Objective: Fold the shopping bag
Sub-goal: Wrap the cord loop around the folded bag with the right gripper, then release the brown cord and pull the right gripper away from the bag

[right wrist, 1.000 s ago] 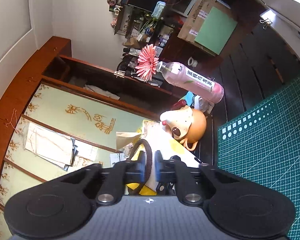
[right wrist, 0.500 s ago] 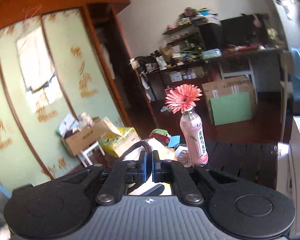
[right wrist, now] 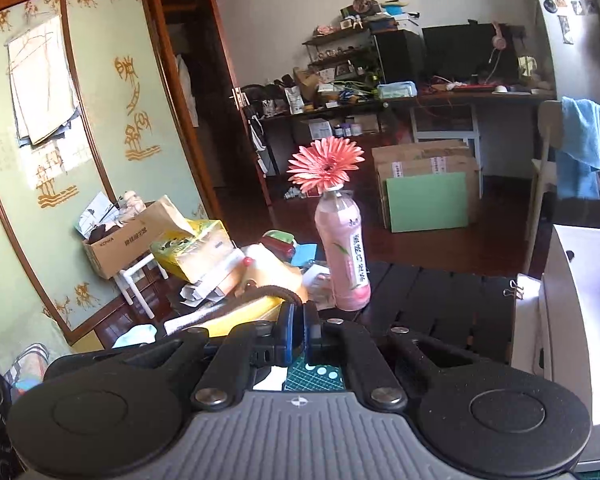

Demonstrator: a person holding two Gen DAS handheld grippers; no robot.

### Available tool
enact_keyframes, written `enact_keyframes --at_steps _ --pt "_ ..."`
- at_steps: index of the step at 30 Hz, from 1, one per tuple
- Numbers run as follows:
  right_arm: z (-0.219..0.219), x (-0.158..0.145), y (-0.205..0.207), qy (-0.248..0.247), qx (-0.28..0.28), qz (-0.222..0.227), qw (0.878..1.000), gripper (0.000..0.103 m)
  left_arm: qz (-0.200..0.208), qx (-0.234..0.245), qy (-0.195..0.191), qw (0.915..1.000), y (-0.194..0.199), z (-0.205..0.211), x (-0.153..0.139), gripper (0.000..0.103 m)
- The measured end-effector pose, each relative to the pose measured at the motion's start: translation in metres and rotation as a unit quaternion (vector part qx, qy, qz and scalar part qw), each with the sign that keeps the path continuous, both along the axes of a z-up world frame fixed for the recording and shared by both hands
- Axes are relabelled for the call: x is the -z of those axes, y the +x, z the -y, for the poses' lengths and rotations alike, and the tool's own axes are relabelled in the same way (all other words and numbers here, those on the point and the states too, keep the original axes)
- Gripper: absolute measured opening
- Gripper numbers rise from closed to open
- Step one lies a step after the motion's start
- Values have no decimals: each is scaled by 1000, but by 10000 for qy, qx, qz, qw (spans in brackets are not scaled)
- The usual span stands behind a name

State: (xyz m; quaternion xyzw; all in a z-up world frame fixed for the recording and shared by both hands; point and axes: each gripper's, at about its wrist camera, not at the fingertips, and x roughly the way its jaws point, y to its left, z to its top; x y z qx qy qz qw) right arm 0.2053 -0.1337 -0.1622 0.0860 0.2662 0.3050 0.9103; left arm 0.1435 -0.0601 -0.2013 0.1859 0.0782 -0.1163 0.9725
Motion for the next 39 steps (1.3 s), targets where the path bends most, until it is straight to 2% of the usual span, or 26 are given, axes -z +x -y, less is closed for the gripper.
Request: enact_keyframes --at_steps 3,6,9,15,19,23,30,33,34,35,37,39 --pt "9 -1 3 229 101 -15 9997 4 53 81 148 9998 0 4 3 10" --pt "22 -2 6 679 29 -153 9976 4 137 73 329 9993 -1 10 7 10" --pt "35 -5 8 1241 -149 -253 9918 4 280 -33 674 9973 1 17 16 10" --pt "41 -7 14 1561 -383 -766 9840 4 770 -148 1256 9890 -4 32 31 11" --pt "56 5 29 2038 25 -1328 9700 4 916 -165 1241 9879 -6 34 34 11" --pt "61 21 39 2177 203 -1776 9595 4 896 -136 1216 9884 -10 37 35 11" --pt "54 16 35 2120 84 -1690 9625 5 897 -177 1266 9877 -2 37 33 11" --pt "54 21 36 2444 -41 -2067 9474 5 926 -301 1330 9863 -1 37 33 11" --pt "54 20 35 2476 -88 -2068 9465 5 907 -321 1342 9863 0 38 33 11" --pt "55 17 33 2402 -139 -1942 9510 5 805 -320 1302 9877 2 37 33 11" --pt "48 3 21 1996 -306 -1425 9690 5 638 -322 1206 9901 6 34 31 11" --pt "37 -7 11 1586 -483 -1057 9805 5 565 -334 1127 9915 8 32 29 11"
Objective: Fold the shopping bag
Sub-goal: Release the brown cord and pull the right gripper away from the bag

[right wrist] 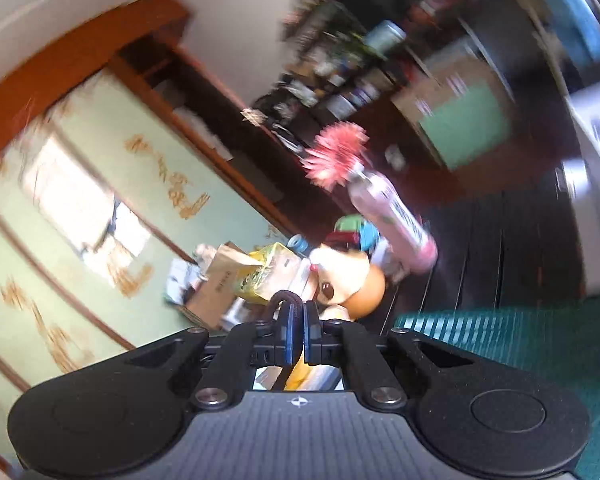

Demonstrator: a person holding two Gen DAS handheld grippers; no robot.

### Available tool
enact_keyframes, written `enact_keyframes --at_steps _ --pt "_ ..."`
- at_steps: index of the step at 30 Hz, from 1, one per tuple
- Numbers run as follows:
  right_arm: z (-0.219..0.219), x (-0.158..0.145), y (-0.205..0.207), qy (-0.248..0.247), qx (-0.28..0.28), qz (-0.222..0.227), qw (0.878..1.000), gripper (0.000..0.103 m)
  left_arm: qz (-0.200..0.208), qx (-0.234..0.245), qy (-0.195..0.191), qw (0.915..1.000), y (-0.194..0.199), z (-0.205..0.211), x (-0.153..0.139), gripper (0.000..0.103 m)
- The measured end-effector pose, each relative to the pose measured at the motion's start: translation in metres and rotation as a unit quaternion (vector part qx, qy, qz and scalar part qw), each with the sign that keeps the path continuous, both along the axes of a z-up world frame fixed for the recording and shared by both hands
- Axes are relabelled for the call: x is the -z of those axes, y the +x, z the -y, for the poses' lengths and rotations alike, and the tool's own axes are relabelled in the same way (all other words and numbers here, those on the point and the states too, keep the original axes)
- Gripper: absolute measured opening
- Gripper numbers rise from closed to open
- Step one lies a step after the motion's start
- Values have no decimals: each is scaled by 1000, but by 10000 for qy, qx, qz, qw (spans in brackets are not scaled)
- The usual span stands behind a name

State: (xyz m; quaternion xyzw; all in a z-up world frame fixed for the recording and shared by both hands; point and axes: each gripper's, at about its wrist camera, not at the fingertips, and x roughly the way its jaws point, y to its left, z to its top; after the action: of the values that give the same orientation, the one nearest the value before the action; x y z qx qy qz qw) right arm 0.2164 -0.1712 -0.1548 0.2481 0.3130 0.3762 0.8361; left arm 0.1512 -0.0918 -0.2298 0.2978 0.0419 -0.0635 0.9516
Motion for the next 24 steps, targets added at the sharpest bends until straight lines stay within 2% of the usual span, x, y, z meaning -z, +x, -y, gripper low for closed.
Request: enact_keyframes --at_steps 4,9,14,24 --pt "-23 -4 -13 -788 -139 440 9958 4 -72 -13 -131 9999 2 -4 -3 11" --pt "-37 -6 -20 -1400 146 819 9866 4 60 52 76 9999 -3 -2 0 11" --pt "-56 -9 -35 -2232 410 1540 9617 4 22 248 -73 9997 -8 -1 -2 10" --pt "-40 2 -20 -1914 666 1343 9700 4 36 454 -324 9984 -18 -6 -10 8"
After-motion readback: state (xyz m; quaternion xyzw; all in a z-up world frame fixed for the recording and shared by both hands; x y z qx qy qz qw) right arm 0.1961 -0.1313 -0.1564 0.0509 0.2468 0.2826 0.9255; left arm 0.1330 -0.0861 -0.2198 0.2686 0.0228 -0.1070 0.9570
